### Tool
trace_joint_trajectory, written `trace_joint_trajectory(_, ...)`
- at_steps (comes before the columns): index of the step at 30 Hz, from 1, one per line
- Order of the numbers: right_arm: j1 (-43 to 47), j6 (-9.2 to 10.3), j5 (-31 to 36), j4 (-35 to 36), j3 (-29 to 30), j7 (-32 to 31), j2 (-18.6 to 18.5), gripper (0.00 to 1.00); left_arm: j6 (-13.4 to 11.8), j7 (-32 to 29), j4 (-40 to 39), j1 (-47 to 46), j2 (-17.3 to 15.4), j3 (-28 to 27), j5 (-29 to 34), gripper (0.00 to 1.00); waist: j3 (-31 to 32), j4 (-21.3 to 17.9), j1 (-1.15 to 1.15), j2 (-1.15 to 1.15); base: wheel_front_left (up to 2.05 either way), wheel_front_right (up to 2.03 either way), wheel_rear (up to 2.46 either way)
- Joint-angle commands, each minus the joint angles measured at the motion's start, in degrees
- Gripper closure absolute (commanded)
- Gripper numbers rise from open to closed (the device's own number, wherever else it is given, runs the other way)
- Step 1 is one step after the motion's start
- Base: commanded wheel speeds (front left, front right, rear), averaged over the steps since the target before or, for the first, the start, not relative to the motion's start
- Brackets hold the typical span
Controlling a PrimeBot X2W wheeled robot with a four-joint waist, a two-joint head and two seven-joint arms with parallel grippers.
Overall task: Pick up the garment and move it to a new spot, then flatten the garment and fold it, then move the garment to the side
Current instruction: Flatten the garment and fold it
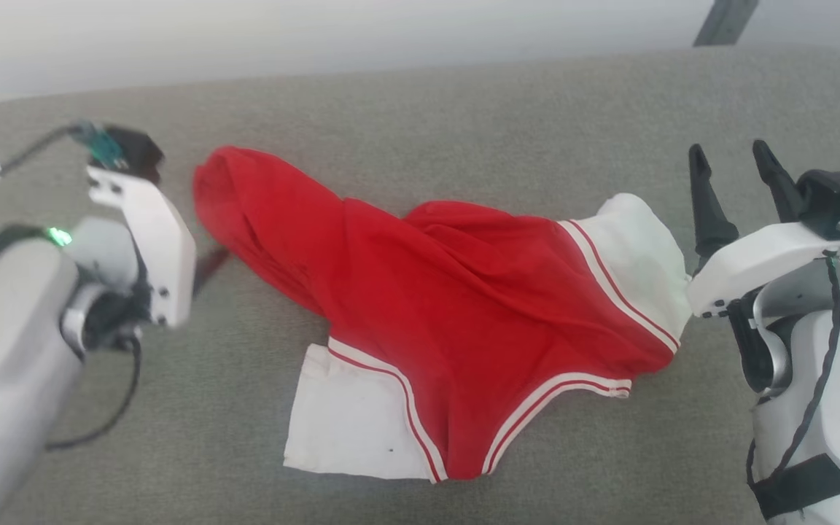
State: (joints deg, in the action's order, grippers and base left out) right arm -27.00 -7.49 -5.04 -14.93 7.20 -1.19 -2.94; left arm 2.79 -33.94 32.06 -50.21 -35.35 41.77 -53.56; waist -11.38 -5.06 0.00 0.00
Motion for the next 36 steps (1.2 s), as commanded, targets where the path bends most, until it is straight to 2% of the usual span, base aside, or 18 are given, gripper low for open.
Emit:
trace_joint_trajectory(1, 0.8, -0.01, 0.0, -0.1, 0.2, 0.1, 0.1, 0.0, -0.8, -1.0, -2.0, 2.3, -0.4, 0.3, -0.7, 0.0, 1.2, 1.0, 0.0, 0.0, 0.0, 0.0, 0.0)
trace_joint_trajectory(12, 0.7, -0.01, -0.6, 0.1, 0.8, -0.3, 0.1, 0.0, -9.0, -9.6, -20.6, 14.3, -3.0, 1.1, -6.9, 0.0, 1.6, 0.7, 0.0, 0.0, 0.0, 0.0, 0.0)
trace_joint_trajectory(19, 0.3, -0.01, -1.1, 0.0, 0.3, -0.2, 0.1, 0.0, -12.1, -11.3, -26.9, 18.4, -3.7, 1.8, -8.5, 0.0, 0.4, -1.4, 0.0, 0.0, 0.0, 0.0, 0.0)
trace_joint_trajectory(26, -0.1, -0.01, -1.4, -0.5, -0.2, 0.1, 0.1, 0.0, -11.2, -9.1, -23.9, 20.7, -3.7, 3.3, -6.7, 0.0, -1.2, -3.9, 0.0, 0.0, 0.0, 0.0, 0.0)
trace_joint_trajectory(36, -0.5, -0.01, -1.2, -1.1, -0.3, 0.5, 0.1, 0.0, -8.0, -5.6, -10.9, 21.6, 0.2, 6.1, -5.0, 0.0, -2.1, -5.5, 0.0, 0.0, 0.0, 0.0, 0.0)
